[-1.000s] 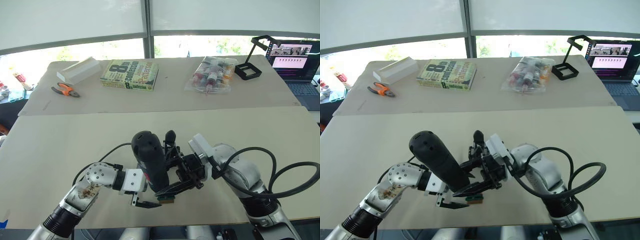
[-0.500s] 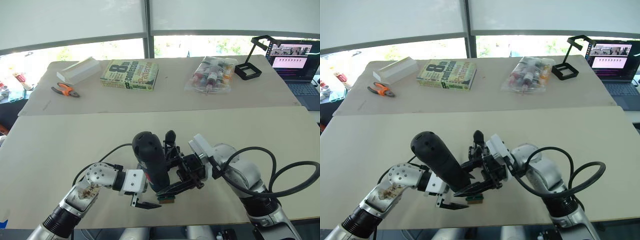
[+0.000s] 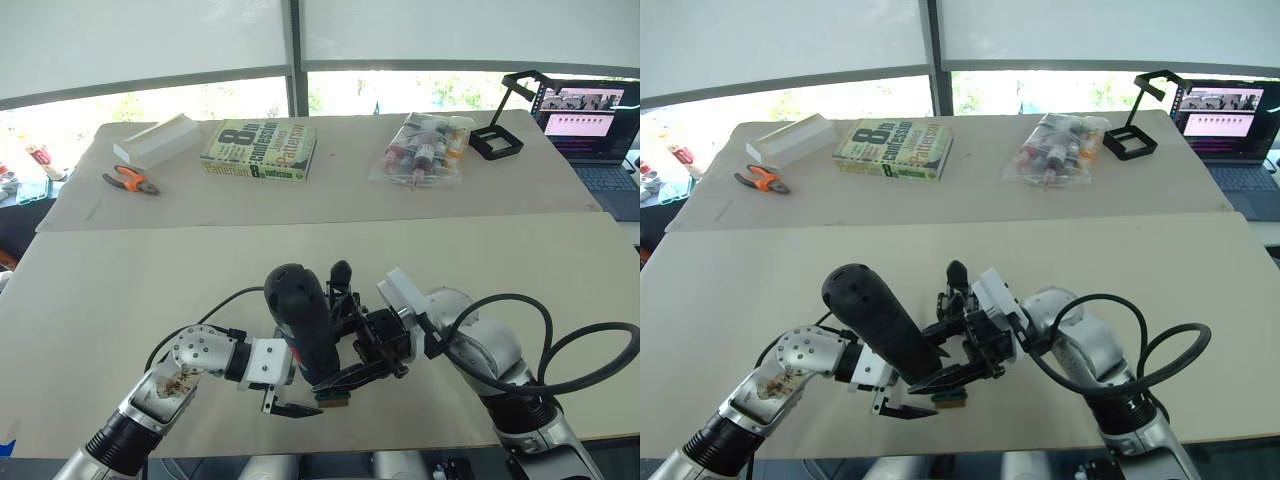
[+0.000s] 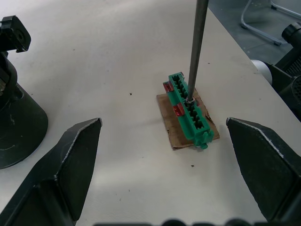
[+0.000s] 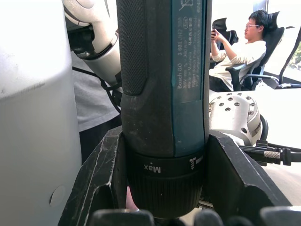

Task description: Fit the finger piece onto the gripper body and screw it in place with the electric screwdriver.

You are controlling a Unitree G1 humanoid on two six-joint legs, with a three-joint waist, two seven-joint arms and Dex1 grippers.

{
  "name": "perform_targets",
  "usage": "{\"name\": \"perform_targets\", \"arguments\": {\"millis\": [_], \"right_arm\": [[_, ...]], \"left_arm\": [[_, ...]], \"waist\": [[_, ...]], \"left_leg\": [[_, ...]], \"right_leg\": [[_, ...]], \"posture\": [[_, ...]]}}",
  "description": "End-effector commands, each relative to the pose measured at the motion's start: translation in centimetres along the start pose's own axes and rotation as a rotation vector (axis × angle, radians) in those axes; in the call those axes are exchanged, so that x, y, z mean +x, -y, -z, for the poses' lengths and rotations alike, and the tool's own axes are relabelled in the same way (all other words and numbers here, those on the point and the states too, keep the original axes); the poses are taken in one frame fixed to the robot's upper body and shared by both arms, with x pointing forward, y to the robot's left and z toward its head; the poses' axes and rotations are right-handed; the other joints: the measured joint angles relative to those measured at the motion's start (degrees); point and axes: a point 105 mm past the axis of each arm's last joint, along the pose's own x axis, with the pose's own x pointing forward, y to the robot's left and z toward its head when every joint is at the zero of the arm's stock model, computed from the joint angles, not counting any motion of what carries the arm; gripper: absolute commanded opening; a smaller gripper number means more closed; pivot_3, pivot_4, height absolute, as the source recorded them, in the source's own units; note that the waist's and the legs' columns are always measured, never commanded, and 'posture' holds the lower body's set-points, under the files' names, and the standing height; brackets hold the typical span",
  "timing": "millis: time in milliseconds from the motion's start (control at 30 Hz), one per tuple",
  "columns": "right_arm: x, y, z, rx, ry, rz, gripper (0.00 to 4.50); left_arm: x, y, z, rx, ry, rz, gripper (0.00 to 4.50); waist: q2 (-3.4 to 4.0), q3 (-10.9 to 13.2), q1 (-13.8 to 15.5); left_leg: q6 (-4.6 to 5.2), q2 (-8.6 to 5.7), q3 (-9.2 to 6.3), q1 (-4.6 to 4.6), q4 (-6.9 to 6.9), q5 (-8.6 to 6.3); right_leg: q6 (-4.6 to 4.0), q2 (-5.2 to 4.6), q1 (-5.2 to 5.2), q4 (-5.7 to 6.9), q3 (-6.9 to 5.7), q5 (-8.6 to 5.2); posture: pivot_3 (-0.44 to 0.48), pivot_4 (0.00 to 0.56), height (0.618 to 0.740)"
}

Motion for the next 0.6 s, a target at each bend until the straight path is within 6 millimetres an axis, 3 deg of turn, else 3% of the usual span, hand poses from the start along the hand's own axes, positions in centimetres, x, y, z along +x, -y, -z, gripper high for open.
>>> {"name": "perform_targets", "arguments": {"millis": [33, 600], "right_arm": [[0.26, -0.36, -0.98, -0.064, 0.023, -0.026, 1.88], [0.3, -0.09, -0.89, -0.069, 0.024, -0.026, 1.88]], "left_arm": [[-0.08, -0.22, -0.61, 0.037, 0.012, -0.002, 4.5], [-0.31, -0.46, -0.57, 0.038, 0.006, -0.013, 4.5]], "waist": [[0.0, 0.0, 0.0], [0.0, 0.0, 0.0]], "left_leg": [[0.0, 0.0, 0.0, 0.0, 0.0, 0.0], [0.0, 0.0, 0.0, 0.0, 0.0, 0.0]], "right_leg": [[0.0, 0.0, 0.0, 0.0, 0.0, 0.0], [0.0, 0.0, 0.0, 0.0, 0.0, 0.0]], "posture": [[0.0, 0.15, 0.74], [0.0, 0.15, 0.74]]}}
